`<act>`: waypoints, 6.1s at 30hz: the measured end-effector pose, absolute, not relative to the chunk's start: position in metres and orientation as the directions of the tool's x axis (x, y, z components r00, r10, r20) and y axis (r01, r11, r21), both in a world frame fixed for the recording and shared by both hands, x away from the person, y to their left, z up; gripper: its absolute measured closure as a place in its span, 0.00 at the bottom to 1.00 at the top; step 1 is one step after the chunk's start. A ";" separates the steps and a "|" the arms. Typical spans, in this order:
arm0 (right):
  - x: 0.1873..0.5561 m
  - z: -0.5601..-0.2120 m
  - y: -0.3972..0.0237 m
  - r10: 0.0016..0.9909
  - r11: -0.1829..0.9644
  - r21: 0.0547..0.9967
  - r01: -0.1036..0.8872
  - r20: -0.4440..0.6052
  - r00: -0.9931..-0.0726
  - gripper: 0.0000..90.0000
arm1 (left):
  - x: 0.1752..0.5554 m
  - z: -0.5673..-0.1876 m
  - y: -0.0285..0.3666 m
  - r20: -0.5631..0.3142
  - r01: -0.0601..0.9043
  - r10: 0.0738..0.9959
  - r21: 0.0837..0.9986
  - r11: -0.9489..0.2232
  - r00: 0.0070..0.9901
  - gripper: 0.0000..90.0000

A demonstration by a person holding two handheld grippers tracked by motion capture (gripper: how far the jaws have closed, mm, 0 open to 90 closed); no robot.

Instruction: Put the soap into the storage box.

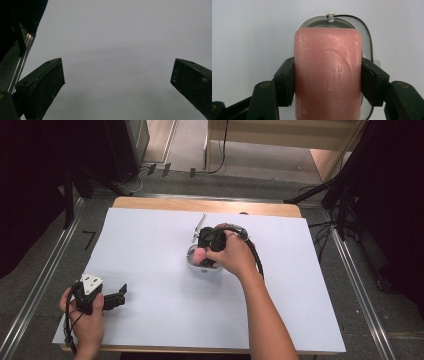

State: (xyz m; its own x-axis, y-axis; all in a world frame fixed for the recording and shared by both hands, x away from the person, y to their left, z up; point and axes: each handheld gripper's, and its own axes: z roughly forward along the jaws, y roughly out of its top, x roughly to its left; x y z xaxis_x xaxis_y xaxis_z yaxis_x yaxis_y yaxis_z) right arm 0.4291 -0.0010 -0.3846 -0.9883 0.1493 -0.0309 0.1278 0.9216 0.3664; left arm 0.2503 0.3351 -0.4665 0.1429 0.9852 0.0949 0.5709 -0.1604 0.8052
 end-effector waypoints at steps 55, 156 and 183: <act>0.403 -0.383 -0.058 0.316 0.835 0.479 0.271 -0.015 -0.949 0.00 | 0.251 -0.467 0.335 0.090 0.573 0.986 0.804 -0.157 0.143 0.00; 0.248 -0.478 -0.322 0.727 0.385 0.727 0.569 0.140 -0.672 0.00 | 0.249 -0.466 0.335 0.100 0.564 0.984 0.809 -0.168 0.149 0.00; 0.229 -0.494 -0.345 0.753 0.198 0.832 0.519 0.209 -0.624 0.01 | 0.248 -0.466 0.337 0.084 0.559 0.986 0.815 -0.153 0.147 0.00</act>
